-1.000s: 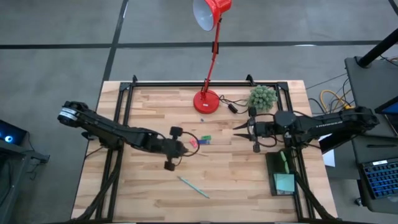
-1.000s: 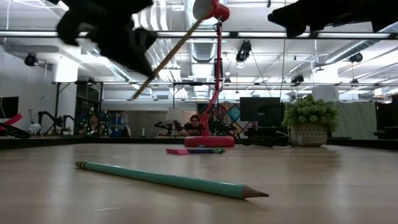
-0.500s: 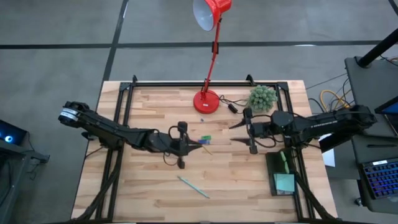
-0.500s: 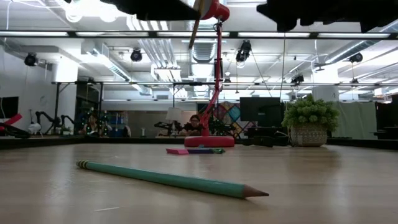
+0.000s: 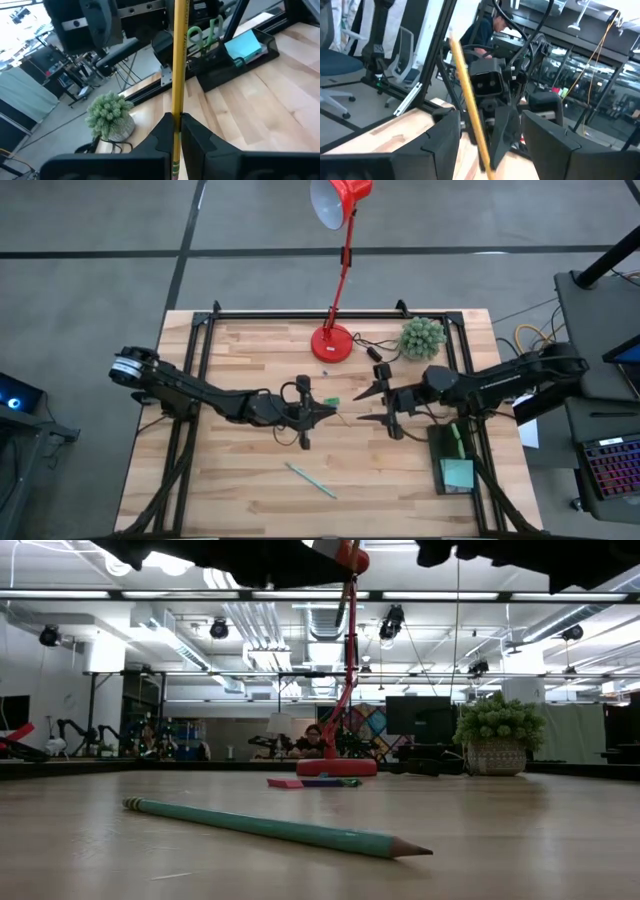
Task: Pick and place office supplies into organizer
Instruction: Put the yellow pencil into the black desk organizer
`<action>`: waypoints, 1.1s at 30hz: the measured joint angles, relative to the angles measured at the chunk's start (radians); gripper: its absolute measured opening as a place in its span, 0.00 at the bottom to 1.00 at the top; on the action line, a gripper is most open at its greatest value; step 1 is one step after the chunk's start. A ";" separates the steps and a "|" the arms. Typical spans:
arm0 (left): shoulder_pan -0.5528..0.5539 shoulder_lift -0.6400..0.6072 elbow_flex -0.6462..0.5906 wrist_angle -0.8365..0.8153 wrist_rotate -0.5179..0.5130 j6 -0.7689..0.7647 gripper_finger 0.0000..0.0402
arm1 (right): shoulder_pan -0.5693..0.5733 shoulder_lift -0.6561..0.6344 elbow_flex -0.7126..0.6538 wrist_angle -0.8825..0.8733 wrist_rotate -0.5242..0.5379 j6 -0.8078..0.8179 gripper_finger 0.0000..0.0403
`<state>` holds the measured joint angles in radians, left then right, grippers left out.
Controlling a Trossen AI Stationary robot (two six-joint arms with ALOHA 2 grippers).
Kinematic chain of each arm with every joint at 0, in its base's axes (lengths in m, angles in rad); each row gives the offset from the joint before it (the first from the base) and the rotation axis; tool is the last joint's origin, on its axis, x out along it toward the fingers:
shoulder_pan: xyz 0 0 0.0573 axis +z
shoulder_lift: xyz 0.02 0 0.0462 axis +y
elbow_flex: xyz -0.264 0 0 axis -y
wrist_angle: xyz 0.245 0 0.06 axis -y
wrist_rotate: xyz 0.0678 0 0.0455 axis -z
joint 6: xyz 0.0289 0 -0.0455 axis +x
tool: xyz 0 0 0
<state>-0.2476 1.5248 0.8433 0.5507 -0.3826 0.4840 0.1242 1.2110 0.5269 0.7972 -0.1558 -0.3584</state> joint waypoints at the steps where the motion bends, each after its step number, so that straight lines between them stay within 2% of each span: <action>1: 0.003 0.013 0.001 0.018 0.000 0.001 0.00 | 0.000 0.016 0.012 -0.001 0.000 0.003 0.50; 13: 0.013 0.030 0.007 0.025 0.002 -0.005 0.00 | 0.003 0.147 0.115 -0.020 -0.001 0.007 0.50; 27: 0.018 0.030 0.007 0.044 0.004 -0.005 0.00 | 0.003 0.150 0.147 -0.069 -0.001 0.097 0.50; 30: 0.019 0.030 0.007 0.043 0.004 -0.005 0.00 | 0.003 0.150 0.149 -0.068 -0.001 0.097 0.47; 33: 0.019 0.030 0.007 0.043 0.004 -0.005 0.00 | 0.003 0.150 0.150 -0.068 -0.001 0.097 0.40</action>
<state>-0.2287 1.5543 0.8505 0.5942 -0.3786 0.4786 0.1268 1.3613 0.6773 0.7292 -0.1566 -0.2618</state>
